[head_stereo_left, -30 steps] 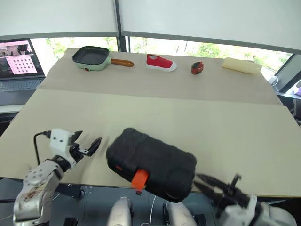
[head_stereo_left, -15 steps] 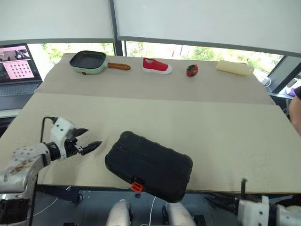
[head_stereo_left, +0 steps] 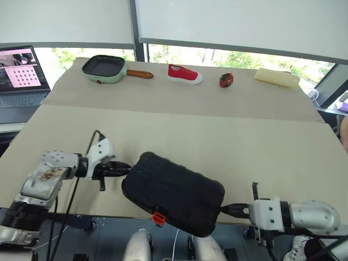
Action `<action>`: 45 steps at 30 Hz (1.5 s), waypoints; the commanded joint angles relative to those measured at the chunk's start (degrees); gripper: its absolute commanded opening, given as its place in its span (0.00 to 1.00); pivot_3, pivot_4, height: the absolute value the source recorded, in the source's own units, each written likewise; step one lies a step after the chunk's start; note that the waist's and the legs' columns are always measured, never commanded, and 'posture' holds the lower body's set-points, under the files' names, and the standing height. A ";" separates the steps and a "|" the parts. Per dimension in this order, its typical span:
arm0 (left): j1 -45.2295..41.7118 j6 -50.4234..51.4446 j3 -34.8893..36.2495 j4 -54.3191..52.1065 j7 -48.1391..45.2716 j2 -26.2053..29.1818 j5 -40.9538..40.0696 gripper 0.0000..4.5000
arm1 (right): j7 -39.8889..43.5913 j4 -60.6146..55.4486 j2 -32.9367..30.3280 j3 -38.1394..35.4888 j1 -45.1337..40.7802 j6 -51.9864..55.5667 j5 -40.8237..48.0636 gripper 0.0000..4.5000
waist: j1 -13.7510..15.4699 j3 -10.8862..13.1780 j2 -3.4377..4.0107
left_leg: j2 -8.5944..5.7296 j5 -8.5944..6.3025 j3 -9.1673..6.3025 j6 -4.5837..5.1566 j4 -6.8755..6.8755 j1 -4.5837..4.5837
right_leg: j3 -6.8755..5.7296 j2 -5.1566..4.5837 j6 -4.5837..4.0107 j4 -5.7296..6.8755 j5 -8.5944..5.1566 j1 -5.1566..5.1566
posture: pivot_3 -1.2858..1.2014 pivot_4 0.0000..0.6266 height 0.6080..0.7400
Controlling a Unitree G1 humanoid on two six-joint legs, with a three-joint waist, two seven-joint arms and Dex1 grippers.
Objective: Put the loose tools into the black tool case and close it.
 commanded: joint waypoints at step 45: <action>-32.48 -15.96 -16.84 28.33 -11.08 -19.15 14.12 0.16 | -10.54 5.97 11.07 0.99 -16.45 26.18 -5.85 0.00 | -0.03 0.13 0.21 | -0.28 0.18 -0.12 0.18 0.54 -1.14 | 0.09 -0.01 0.34 0.31 0.32 -0.95 | 0.52 0.24 1.00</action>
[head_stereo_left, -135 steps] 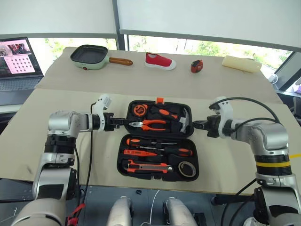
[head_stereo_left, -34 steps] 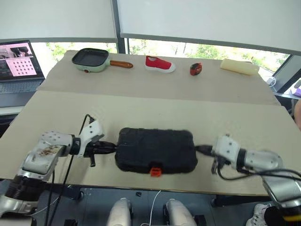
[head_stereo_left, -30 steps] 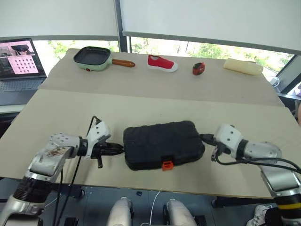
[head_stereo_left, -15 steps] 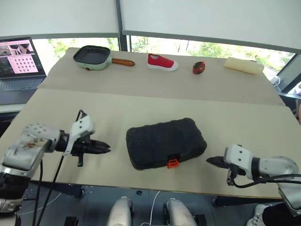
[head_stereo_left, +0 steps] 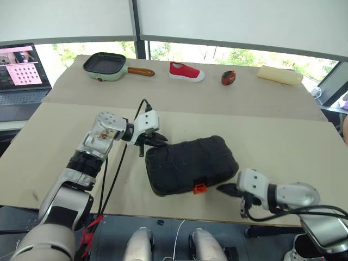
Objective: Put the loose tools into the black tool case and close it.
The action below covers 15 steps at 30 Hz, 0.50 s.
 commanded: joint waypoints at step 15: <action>-0.62 4.49 2.29 -10.77 -10.52 -2.26 -6.94 0.16 | 2.05 -7.45 -0.89 -1.87 1.69 6.43 4.78 0.00 | 0.04 -0.01 0.03 | -0.03 -0.01 -0.10 0.03 0.12 -0.15 | -0.06 -0.04 0.06 0.02 0.02 0.00 | 0.52 0.24 1.00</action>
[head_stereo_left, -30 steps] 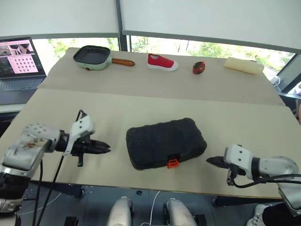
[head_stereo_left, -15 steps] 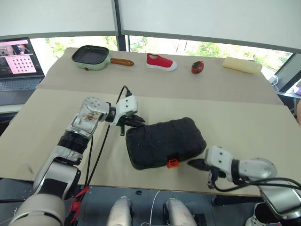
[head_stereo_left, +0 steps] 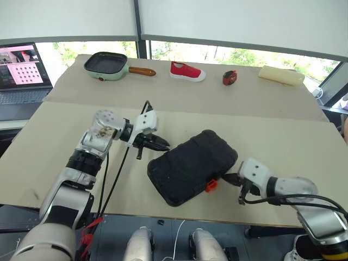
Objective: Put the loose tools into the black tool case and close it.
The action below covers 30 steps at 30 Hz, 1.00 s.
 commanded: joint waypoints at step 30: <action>5.44 -18.03 -11.38 -3.02 2.64 -4.66 10.66 0.16 | -5.29 -9.98 4.81 -2.61 2.03 1.28 3.67 0.00 | 0.62 -0.19 0.05 | 0.03 -0.07 -0.04 0.08 0.28 0.79 | -0.02 0.01 0.07 -0.08 0.02 0.98 | 0.52 0.24 1.00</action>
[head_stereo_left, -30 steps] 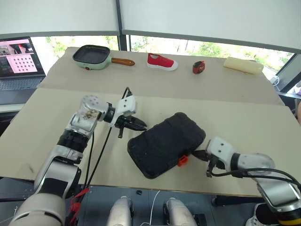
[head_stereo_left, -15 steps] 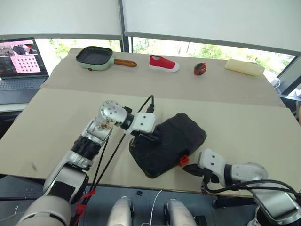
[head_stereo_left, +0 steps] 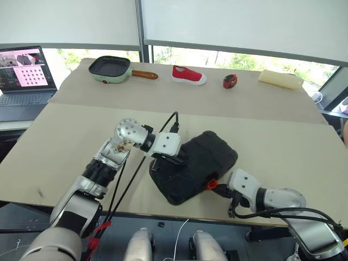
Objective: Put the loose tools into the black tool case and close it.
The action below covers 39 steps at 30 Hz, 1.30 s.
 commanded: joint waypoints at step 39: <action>-3.26 -6.69 -3.91 11.18 -1.60 -2.22 5.96 0.14 | -16.36 -7.00 18.66 -7.10 0.23 17.79 11.31 0.71 | -1.00 -0.18 0.00 | 0.24 0.00 0.02 0.01 -0.03 0.02 | 0.02 0.14 -0.11 -0.25 0.10 0.05 | 0.52 0.24 1.00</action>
